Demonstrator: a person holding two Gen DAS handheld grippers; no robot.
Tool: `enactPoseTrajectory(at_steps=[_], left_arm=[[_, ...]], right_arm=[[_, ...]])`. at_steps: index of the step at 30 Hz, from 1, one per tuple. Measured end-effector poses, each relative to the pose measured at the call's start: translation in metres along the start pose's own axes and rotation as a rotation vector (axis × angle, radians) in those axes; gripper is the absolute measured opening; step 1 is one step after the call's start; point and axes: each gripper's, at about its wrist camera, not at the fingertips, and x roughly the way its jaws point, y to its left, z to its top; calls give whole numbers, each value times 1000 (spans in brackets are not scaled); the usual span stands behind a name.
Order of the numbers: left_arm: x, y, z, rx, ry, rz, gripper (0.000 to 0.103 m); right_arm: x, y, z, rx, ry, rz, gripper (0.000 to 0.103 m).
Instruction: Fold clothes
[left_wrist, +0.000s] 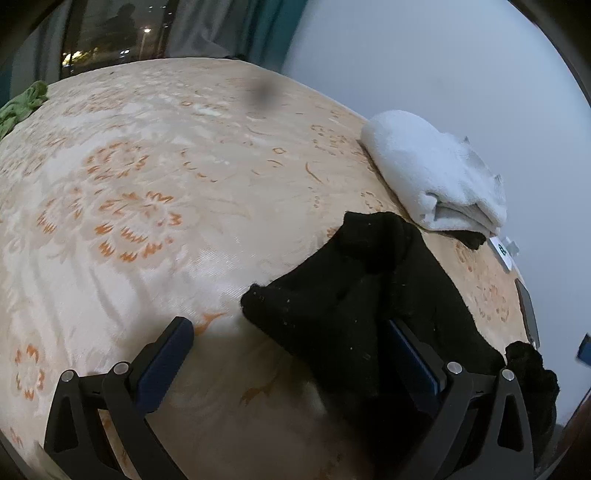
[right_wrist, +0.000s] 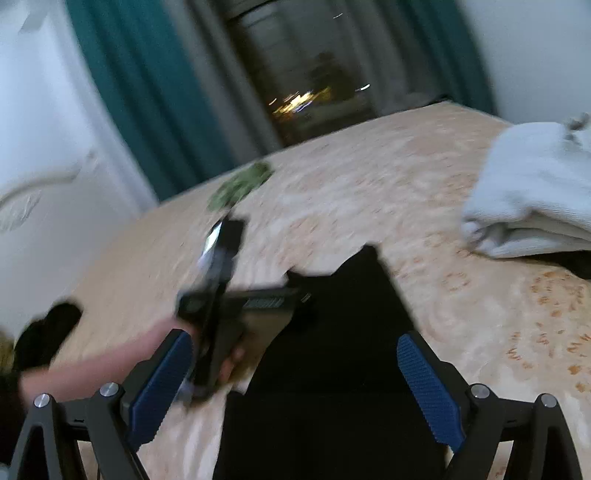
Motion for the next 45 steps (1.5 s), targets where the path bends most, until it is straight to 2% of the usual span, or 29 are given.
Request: enactPoseTrajectory(at_steps=[3, 7, 9, 12, 14, 16, 20, 22, 24, 27, 30, 33, 37, 41, 42, 43, 45], left_arm=[[-4, 3, 2, -42, -5, -97, 103], [-4, 10, -1, -184, 23, -341, 103], [0, 9, -3, -197, 42, -379, 103], [4, 5, -3, -161, 54, -377, 103], [6, 5, -1, -156, 61, -405, 103], [4, 12, 2, -194, 64, -475, 103], [-9, 33, 0, -341, 23, -704, 103], [-17, 38, -3, -376, -2, -778, 103], [-21, 34, -4, -337, 0, -759, 103], [-16, 11, -6, -188, 64, -625, 103], [-5, -7, -9, -99, 114, -522, 103], [5, -19, -9, -42, 124, -487, 103], [17, -27, 2, -18, 140, -499, 103], [23, -39, 11, 34, 144, -415, 100], [24, -43, 13, 49, 145, -391, 83], [24, -49, 14, 82, 139, -352, 48], [24, -65, 13, 170, 118, -255, 30]], right_arm=[[15, 4, -11, -59, 99, -18, 93], [31, -3, -25, -72, 212, -59, 93], [32, -6, -28, -72, 224, -68, 93], [30, -8, -29, -74, 219, -73, 93], [28, -8, -30, -74, 216, -70, 93], [27, -7, -31, -78, 216, -68, 93], [26, -6, -28, -80, 212, -54, 93], [26, -7, -27, -82, 211, -40, 93], [28, -7, -27, -87, 218, -35, 93], [32, -7, -27, -94, 232, -36, 93], [35, -8, -27, -90, 241, -32, 93], [37, -9, -27, -89, 245, -38, 93], [39, -10, -26, -82, 245, -45, 93], [43, -12, -25, -84, 255, -54, 93], [44, -13, -25, -85, 258, -56, 93], [45, -13, -25, -86, 260, -58, 93], [46, -14, -25, -86, 265, -64, 93]])
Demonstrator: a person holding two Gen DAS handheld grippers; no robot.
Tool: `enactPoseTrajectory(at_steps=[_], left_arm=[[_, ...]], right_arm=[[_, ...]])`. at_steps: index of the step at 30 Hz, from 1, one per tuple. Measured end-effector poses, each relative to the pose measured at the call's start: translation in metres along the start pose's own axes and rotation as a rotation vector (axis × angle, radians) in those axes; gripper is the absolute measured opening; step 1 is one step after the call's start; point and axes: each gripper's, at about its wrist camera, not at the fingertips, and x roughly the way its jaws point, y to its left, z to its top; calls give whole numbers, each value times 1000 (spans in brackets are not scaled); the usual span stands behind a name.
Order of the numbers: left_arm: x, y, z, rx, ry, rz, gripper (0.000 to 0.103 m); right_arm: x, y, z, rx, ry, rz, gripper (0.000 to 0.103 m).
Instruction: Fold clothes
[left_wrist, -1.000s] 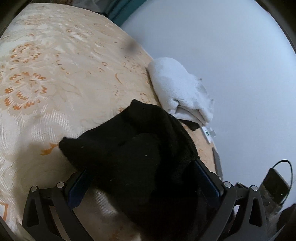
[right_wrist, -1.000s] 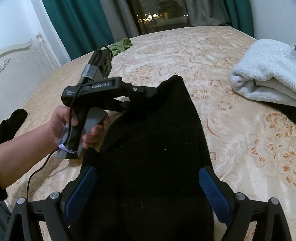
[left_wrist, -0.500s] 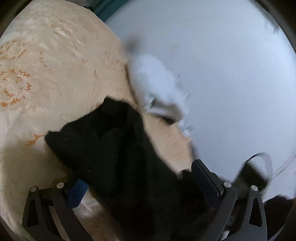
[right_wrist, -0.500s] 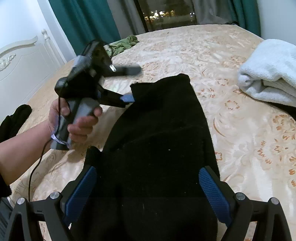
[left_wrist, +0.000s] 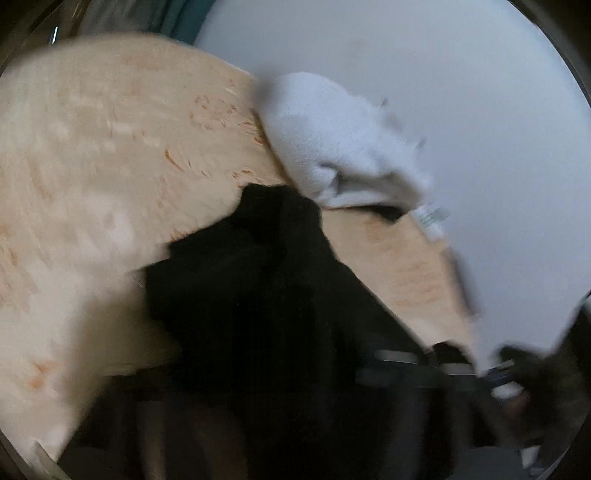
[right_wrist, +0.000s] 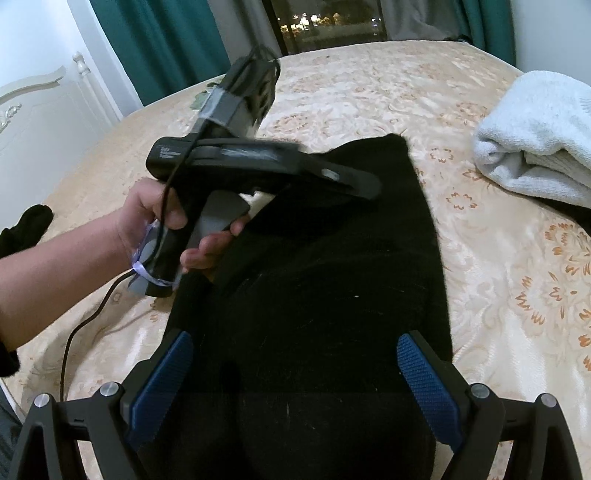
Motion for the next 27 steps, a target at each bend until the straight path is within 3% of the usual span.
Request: enactPoseTrajectory(at_steps=[1, 4, 14, 20, 27], left_arm=[[1, -7, 0, 36, -7, 30, 22], [-4, -24, -2, 119, -27, 88, 15], [-34, -55, -1, 266, -48, 179, 14], [-72, -89, -1, 352, -104, 101, 14], [-93, -138, -37, 495, -80, 53, 14]], right_arm=[[1, 0, 0, 1, 2, -3, 93], [1, -3, 0, 10, 7, -3, 93], [11, -26, -6, 92, 75, -30, 92], [28, -52, -8, 204, 143, 12, 92], [43, -57, -7, 217, 192, -13, 96]])
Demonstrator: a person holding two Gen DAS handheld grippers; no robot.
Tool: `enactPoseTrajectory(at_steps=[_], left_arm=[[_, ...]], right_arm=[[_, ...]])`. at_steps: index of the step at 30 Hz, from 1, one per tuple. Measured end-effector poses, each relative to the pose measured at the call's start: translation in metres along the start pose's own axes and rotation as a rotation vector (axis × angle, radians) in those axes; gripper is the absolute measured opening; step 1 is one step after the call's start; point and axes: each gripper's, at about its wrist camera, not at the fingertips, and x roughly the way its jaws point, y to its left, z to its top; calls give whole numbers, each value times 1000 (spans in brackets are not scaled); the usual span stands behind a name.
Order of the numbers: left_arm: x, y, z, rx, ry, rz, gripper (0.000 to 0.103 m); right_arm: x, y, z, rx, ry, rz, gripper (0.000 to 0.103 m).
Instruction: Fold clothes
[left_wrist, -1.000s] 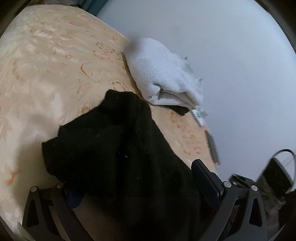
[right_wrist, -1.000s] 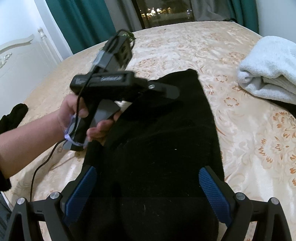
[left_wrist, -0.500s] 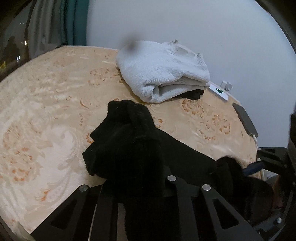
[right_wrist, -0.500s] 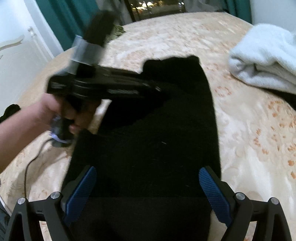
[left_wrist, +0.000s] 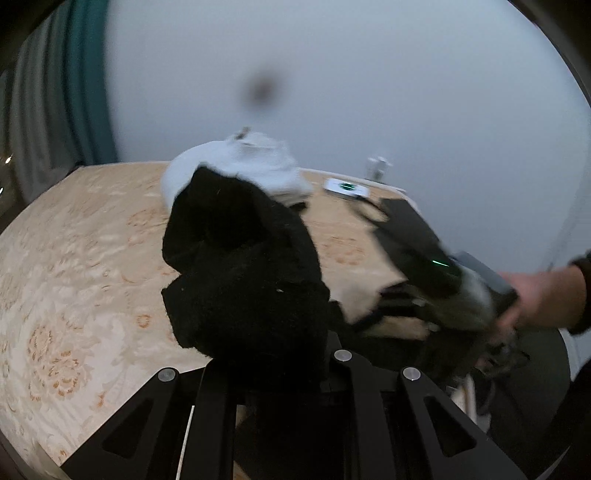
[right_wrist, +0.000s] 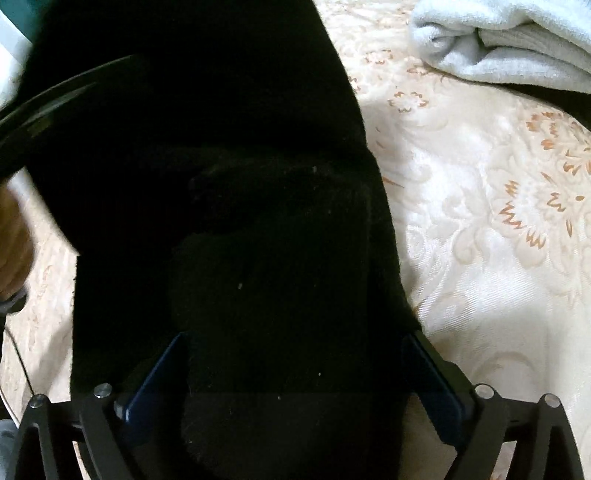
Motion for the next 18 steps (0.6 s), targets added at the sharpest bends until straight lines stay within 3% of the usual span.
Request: enactPoseTrajectory(at_steps=[4, 9, 15, 18], left_arm=[[-10, -24, -15, 40, 13, -43, 14], [-8, -40, -35, 62, 62, -91, 14], [-8, -38, -48, 29, 43, -74, 14], [-1, -44, -52, 61, 56, -19, 14]], right_arm=[[2, -3, -2, 11, 12, -16, 103], [4, -7, -4, 25, 19, -3, 103], [-3, 3, -10, -20, -9, -64, 102], [-10, 8, -13, -36, -24, -95, 101]])
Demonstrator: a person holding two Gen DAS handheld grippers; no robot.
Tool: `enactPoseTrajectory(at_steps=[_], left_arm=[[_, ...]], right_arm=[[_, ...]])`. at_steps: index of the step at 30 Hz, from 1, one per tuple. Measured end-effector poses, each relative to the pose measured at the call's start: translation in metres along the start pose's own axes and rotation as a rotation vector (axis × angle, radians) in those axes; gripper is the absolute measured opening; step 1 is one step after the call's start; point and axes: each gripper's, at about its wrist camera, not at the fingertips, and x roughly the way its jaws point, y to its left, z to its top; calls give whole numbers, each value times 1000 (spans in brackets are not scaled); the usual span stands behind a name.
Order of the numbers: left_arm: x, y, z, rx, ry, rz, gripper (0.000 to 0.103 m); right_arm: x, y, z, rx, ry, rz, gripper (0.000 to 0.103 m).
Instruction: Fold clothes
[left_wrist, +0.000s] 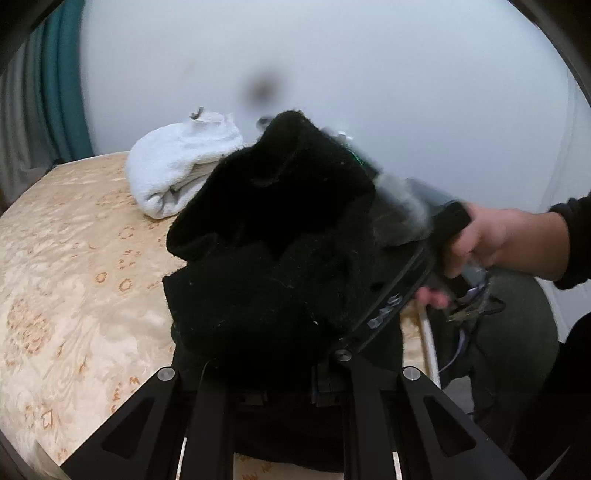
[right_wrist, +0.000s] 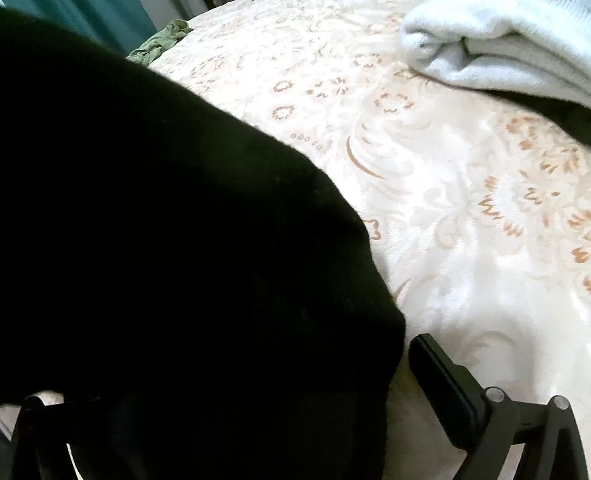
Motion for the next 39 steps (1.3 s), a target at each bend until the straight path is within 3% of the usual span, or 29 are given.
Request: enactPoseTrajectory(at_steps=[6, 13, 20, 24, 29, 35, 39], left_arm=[[1, -14, -4, 50, 1, 67, 14], [-2, -9, -1, -2, -18, 73, 15], [-1, -19, 1, 6, -17, 68, 17], [-3, -15, 2, -16, -22, 60, 17], [-7, -9, 3, -45, -21, 35, 23], [-21, 4, 8, -131, -12, -6, 27], [-37, 2, 15, -155, 6, -26, 30]], right_arm=[[-47, 1, 2, 12, -63, -34, 98], [-111, 30, 23, -76, -162, -118, 98], [-140, 66, 69, -146, -246, -111, 98], [-132, 83, 90, -200, -247, -137, 98], [-93, 82, 95, -198, -172, -186, 98], [-45, 58, 68, -134, -96, -238, 94], [-49, 51, 47, -121, -109, -235, 92]])
